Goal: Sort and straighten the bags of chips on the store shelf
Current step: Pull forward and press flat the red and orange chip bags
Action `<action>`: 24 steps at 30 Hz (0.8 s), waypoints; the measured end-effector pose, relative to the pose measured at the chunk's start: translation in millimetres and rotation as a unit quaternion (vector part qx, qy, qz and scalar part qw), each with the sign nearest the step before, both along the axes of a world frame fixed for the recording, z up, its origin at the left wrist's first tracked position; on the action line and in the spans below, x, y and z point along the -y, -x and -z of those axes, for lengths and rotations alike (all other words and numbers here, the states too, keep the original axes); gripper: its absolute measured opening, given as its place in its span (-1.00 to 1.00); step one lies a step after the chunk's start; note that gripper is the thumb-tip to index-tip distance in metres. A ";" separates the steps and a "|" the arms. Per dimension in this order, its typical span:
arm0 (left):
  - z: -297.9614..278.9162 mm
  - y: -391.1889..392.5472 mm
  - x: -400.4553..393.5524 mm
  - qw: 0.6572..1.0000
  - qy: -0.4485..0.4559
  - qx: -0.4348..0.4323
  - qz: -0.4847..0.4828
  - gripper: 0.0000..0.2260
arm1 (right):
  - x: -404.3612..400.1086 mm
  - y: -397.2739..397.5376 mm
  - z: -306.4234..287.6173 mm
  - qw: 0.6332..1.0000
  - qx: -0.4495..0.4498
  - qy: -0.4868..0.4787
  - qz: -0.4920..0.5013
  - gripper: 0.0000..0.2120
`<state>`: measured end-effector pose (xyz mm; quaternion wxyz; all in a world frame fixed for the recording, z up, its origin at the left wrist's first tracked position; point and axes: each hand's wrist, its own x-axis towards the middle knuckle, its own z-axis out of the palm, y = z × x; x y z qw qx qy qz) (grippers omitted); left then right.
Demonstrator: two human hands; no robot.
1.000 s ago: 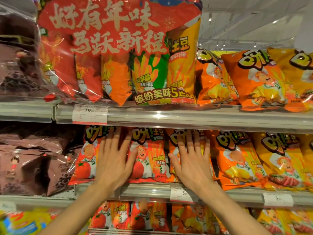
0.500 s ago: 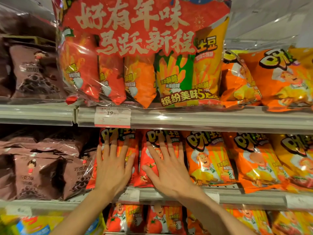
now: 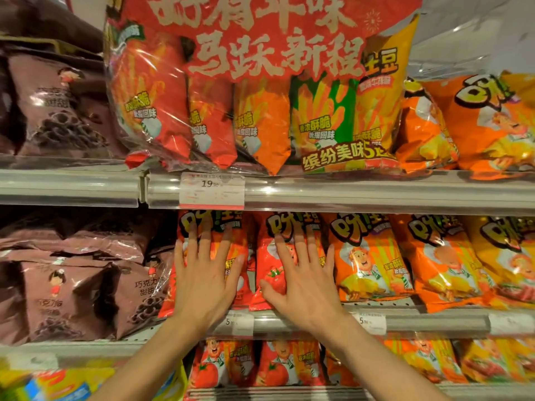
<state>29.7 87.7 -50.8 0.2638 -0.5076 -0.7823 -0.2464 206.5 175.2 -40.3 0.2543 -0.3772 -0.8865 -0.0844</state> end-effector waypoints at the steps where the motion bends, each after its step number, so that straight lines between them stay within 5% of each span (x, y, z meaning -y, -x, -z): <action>1: 0.1 0.4 0.0 1.000 0.002 0.002 0.000 -0.51 | 0.6 2.3 1.3 1.000 -0.001 0.001 0.005 -0.21; 16: -3.5 -22.0 -0.8 0.998 -0.055 -0.015 -0.014 -0.58 | -1.6 -6.1 1.9 1.000 -0.010 0.001 -0.026 -0.21; 20: -9.1 -64.8 -13.8 0.993 -0.117 0.011 0.033 -0.55 | -19.4 -55.9 -13.6 0.994 -0.067 -0.004 -0.086 -0.28; 24: -10.2 -137.3 -46.5 0.987 -0.118 0.037 0.100 -0.57 | -67.5 -137.9 -26.0 0.993 -0.102 -0.040 -0.035 -0.42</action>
